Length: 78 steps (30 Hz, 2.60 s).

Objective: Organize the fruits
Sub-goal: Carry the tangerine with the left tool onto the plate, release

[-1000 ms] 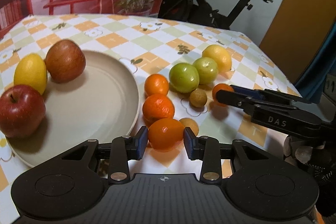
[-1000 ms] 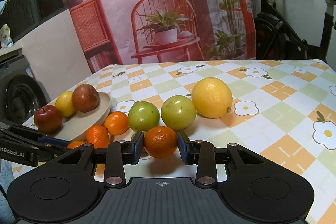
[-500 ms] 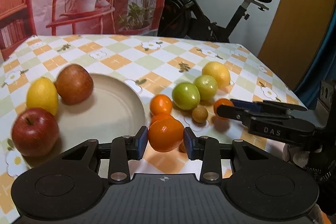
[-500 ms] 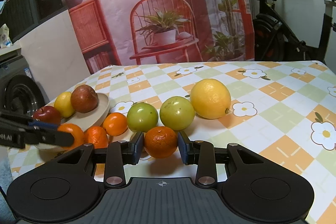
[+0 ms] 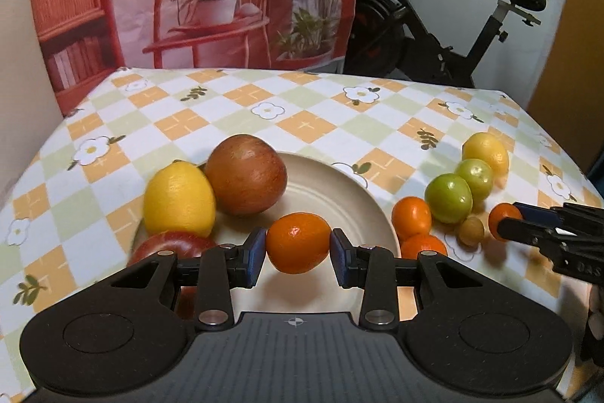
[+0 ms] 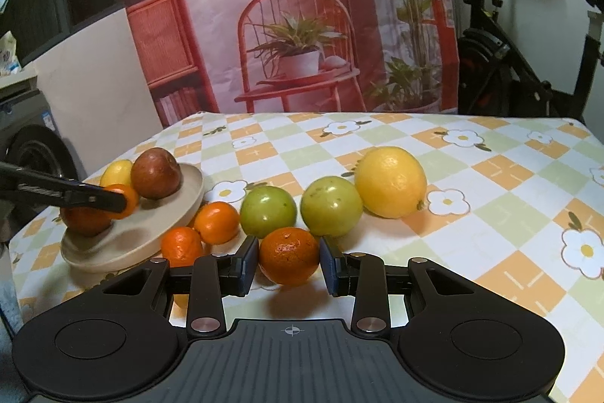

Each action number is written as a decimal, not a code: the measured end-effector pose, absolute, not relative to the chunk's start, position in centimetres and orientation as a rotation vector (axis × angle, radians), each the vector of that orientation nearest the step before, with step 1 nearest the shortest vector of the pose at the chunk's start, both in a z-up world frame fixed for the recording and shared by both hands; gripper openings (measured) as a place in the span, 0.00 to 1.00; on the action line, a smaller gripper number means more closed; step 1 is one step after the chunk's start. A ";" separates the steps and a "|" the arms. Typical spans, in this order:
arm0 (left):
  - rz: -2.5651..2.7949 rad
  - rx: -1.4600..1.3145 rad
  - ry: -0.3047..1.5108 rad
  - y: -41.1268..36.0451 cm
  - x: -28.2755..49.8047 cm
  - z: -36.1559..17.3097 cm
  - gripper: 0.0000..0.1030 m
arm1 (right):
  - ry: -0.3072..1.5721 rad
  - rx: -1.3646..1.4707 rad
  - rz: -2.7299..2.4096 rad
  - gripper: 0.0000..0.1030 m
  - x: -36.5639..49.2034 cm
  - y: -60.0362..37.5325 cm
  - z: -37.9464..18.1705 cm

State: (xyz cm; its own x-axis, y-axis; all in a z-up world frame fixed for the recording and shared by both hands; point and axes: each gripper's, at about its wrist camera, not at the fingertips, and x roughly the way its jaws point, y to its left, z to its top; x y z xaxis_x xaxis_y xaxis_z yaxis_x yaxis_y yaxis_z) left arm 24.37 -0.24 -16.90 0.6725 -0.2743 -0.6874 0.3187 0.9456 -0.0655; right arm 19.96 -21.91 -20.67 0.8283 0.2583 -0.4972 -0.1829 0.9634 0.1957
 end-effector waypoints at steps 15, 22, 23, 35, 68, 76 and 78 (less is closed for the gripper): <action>-0.306 0.134 0.760 -4.4 29.2 -18.6 0.38 | 0.549 0.143 0.225 0.31 20.0 -21.7 -20.4; -0.299 0.156 0.744 -4.6 29.4 -18.6 0.39 | 0.560 0.149 0.223 0.31 19.8 -21.8 -20.7; -0.303 0.156 0.750 -4.6 29.3 -18.7 0.39 | 0.560 0.149 0.224 0.31 19.8 -21.8 -20.7; -0.392 0.056 0.726 -1.7 29.2 -15.9 0.41 | 0.538 0.091 0.276 0.31 20.4 -19.6 -18.5; -0.276 -0.083 0.641 9.4 26.7 -12.9 0.40 | 0.732 -0.009 0.498 0.35 32.1 -2.4 -20.0; -0.275 -0.081 0.632 8.7 25.9 -12.9 0.40 | 0.642 -0.006 0.488 0.35 30.3 -4.1 -18.8; -0.272 -0.078 0.628 8.4 25.7 -12.8 0.40 | 0.604 -0.004 0.468 0.35 29.4 -5.2 -18.4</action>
